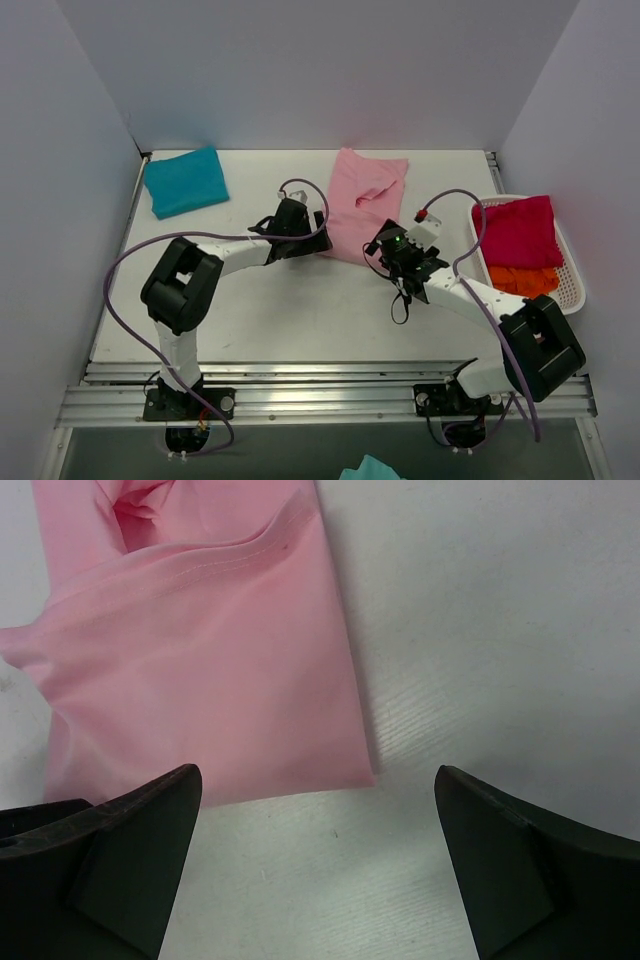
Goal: Fold and stack the t-shirts
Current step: Fold the tshirt
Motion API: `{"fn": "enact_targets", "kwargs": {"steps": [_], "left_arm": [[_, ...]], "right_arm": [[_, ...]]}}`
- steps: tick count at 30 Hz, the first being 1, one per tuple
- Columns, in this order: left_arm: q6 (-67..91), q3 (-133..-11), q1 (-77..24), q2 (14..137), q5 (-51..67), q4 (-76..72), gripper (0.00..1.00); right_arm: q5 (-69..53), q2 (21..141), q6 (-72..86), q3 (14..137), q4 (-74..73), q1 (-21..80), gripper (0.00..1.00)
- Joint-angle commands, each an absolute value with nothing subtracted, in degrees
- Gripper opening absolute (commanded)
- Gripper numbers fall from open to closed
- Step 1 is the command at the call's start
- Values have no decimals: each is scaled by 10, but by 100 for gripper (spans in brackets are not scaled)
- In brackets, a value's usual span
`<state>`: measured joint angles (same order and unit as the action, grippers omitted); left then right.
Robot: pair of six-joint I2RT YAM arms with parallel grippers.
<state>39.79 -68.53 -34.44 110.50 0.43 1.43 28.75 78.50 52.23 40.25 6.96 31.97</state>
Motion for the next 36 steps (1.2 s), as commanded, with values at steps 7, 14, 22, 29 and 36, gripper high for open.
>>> {"fn": "enact_targets", "kwargs": {"steps": [7, 14, 22, 29, 36], "left_arm": [[440, -705, -345, 1130, 5, -24, 94], [453, -715, -345, 1172, 22, -46, 84], [462, -729, -343, 1199, 38, -55, 45], [461, -724, -338, 1198, 41, -56, 45], [460, -720, -333, 1201, 48, -61, 45]], "right_arm": [[301, 826, 537, 390, 119, 323, 93], [299, 848, 545, 382, 128, 323, 91], [304, 868, 553, 376, 145, 324, 85], [310, 914, 574, 375, 156, 330, 70], [321, 955, 587, 372, 174, 331, 52]]}}
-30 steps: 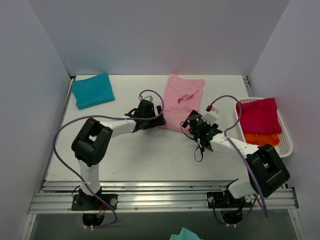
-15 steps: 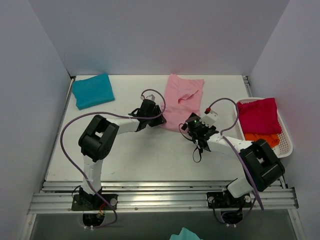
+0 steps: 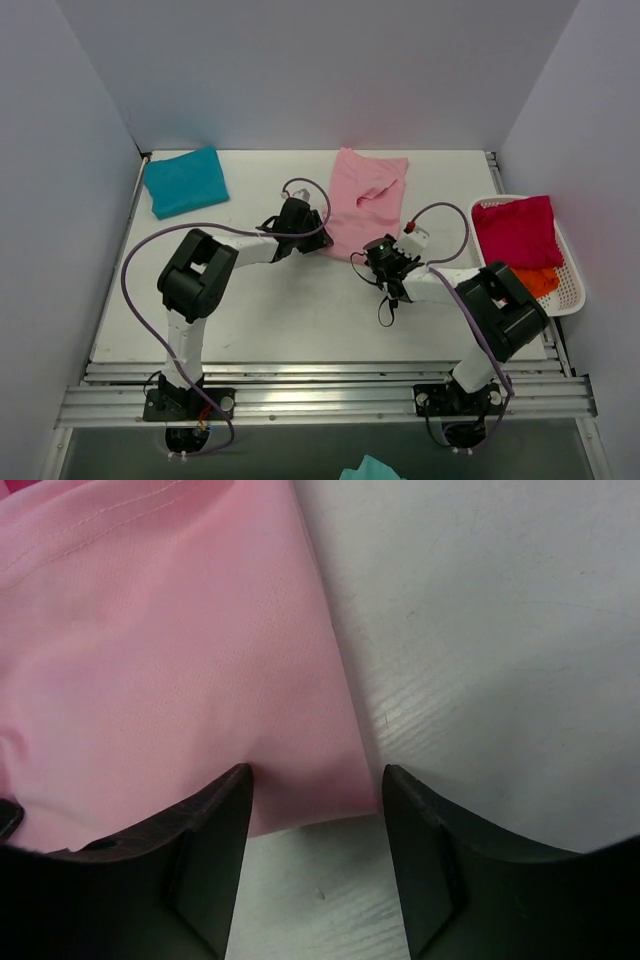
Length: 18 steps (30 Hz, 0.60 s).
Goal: Fold and stack the t-shirts
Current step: Fold the tshirt
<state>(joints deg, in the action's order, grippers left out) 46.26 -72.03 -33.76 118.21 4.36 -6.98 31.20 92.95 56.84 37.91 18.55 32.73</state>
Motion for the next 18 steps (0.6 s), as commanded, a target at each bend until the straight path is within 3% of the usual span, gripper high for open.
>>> {"fn": "enact_targets", "kwargs": {"steps": [1, 7, 10, 11, 14, 18], "left_arm": [[459, -720, -333, 1202, 49, -62, 45], [459, -714, -332, 1201, 50, -65, 45], [461, -708, -331, 1197, 48, -68, 40], [462, -706, -331, 1195, 47, -65, 33], [467, -690, -332, 1179, 40, -64, 26], [478, -636, -345, 1117, 20, -76, 23]], "right_arm": [[323, 962, 587, 370, 177, 331, 49], [327, 978, 586, 369, 188, 332, 31], [330, 974, 584, 365, 193, 335, 13], [330, 974, 578, 365, 193, 337, 1], [335, 955, 575, 365, 186, 352, 0], [356, 896, 590, 371, 128, 386, 0]]}}
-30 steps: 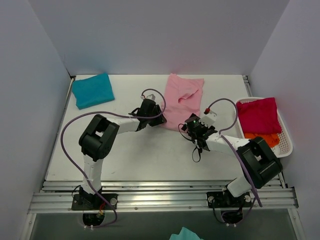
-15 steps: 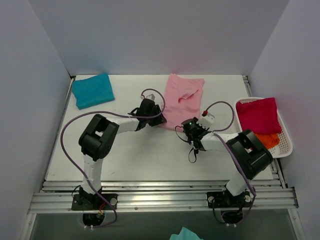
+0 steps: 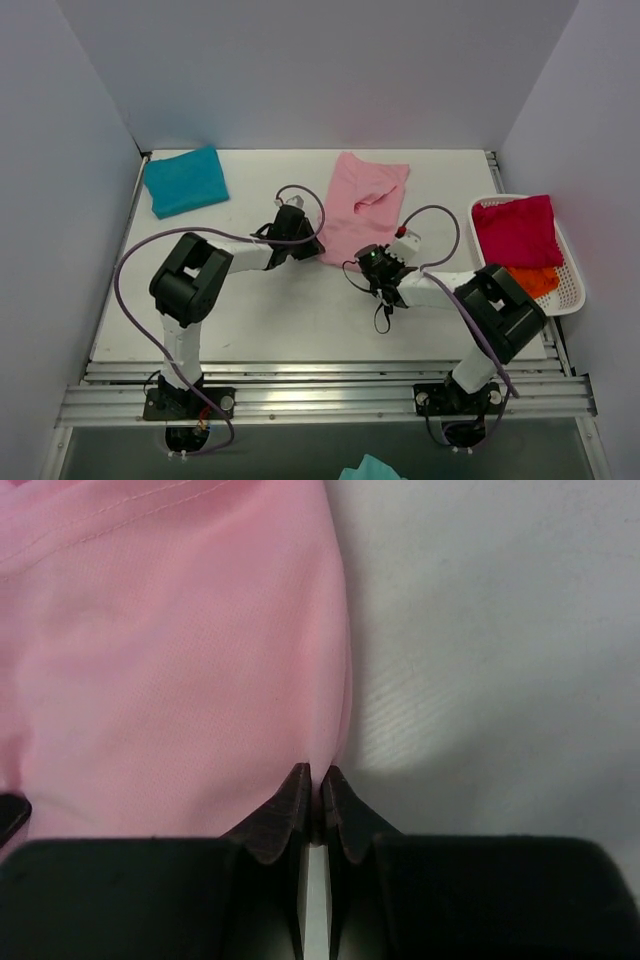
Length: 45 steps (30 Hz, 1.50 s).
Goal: Fold and stack the t-shirts
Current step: Fold the tshirt
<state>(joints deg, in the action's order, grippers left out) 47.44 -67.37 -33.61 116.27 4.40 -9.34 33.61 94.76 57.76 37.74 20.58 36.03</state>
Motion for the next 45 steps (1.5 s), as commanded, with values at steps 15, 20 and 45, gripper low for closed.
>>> {"fn": "enact_targets", "kwargs": {"steps": [15, 20, 45], "left_arm": [[544, -462, -496, 807, -131, 82, 2], [563, -459, -530, 708, -163, 167, 5], [495, -655, -485, 765, -131, 223, 41]], "right_arm": [[491, 646, 773, 356, -184, 644, 0], [526, 594, 864, 366, -288, 713, 0], [616, 619, 848, 541, -427, 721, 0]]}}
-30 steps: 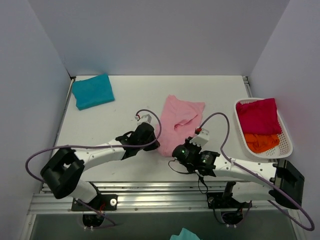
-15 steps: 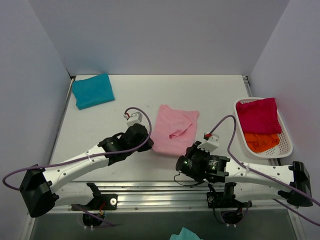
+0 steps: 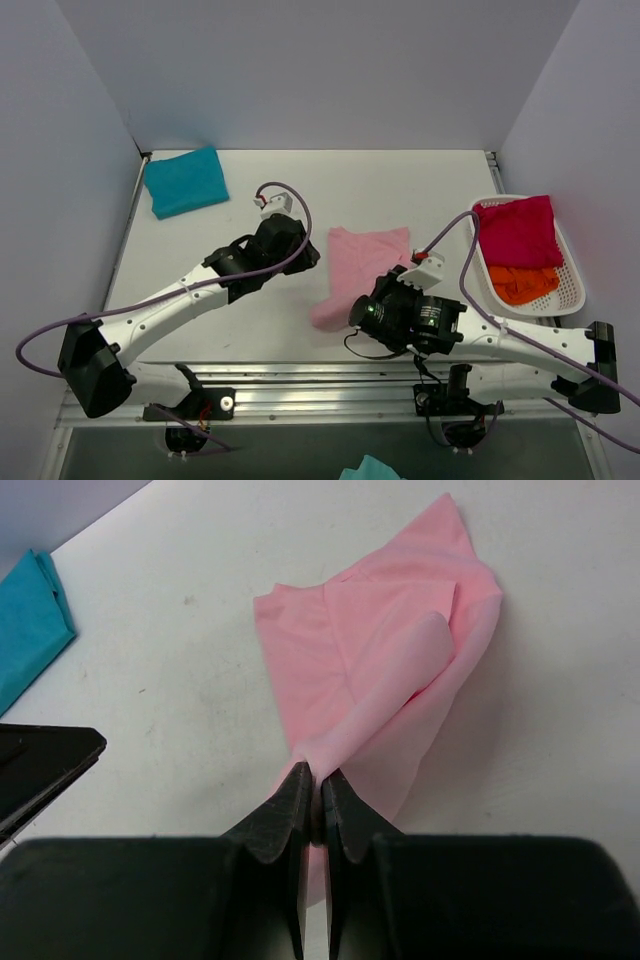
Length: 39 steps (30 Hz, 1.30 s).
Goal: Fold and stack the t-shirts
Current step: Fold the tshirt
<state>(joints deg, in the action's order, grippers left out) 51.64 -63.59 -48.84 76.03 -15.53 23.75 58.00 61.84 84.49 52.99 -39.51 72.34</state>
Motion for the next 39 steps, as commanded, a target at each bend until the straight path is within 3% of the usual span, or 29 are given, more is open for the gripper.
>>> {"fn": "enact_targets", "kwargs": {"steps": [1, 4, 6, 11, 19, 23, 29, 39], "left_arm": [[493, -650, -485, 764, -129, 223, 42], [492, -610, -494, 749, -117, 224, 47], [498, -572, -509, 709, -114, 234, 65], [521, -512, -555, 634, -128, 280, 78], [562, -416, -617, 546, -105, 260, 77], [593, -377, -649, 552, -103, 214, 72], [632, -337, -701, 579, -127, 135, 71], [635, -299, -708, 596, -163, 25, 72]], "right_arm": [[613, 615, 850, 536, -425, 721, 0], [600, 609, 857, 512, -414, 721, 0], [590, 604, 864, 492, -410, 722, 0], [577, 586, 878, 443, -390, 723, 0], [583, 570, 889, 427, -403, 724, 0], [584, 558, 894, 418, -403, 724, 0], [583, 548, 899, 403, -400, 725, 0], [583, 545, 903, 394, -397, 725, 0]]}}
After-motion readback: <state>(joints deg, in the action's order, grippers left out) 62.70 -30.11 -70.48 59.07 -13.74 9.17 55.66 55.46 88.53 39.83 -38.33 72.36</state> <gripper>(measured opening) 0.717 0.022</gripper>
